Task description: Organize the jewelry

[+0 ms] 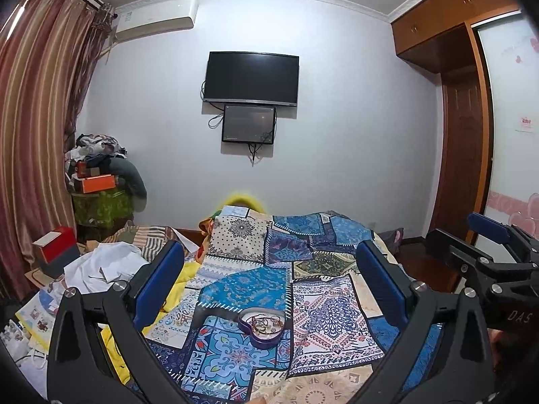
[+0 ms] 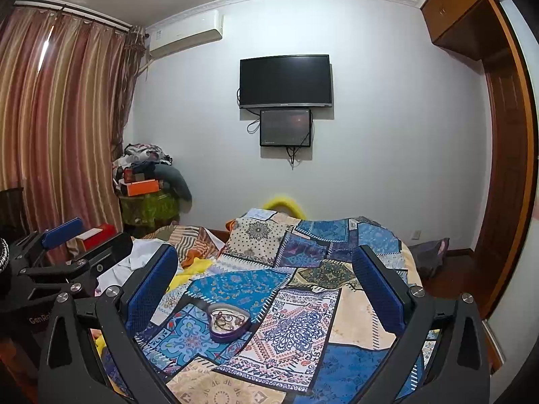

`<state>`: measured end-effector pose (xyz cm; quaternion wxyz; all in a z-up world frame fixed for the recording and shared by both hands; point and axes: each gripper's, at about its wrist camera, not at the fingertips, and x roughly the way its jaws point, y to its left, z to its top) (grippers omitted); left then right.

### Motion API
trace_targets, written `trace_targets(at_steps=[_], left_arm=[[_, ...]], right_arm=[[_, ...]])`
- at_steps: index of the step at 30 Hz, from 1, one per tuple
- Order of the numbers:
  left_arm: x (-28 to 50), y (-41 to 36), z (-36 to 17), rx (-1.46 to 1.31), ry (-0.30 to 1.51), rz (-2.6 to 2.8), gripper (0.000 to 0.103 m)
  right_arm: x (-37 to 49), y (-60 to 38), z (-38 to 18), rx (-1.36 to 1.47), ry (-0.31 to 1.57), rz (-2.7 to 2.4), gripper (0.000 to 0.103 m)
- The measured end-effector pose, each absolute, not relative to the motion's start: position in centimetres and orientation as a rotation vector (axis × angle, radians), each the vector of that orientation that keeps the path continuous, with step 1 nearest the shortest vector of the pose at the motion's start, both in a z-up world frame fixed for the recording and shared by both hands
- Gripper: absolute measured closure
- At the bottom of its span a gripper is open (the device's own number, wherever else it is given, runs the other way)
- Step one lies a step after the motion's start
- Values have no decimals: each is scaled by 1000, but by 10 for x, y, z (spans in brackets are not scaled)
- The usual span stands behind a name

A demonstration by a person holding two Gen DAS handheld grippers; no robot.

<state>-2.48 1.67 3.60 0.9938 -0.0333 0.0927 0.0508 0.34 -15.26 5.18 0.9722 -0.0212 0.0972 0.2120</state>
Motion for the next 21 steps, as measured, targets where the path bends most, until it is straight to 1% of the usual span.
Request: trace_targets(at_steps=[21], left_arm=[[-23, 23, 33, -87, 201, 100, 1]], right_arm=[[5, -155, 55, -43, 206, 416, 0]])
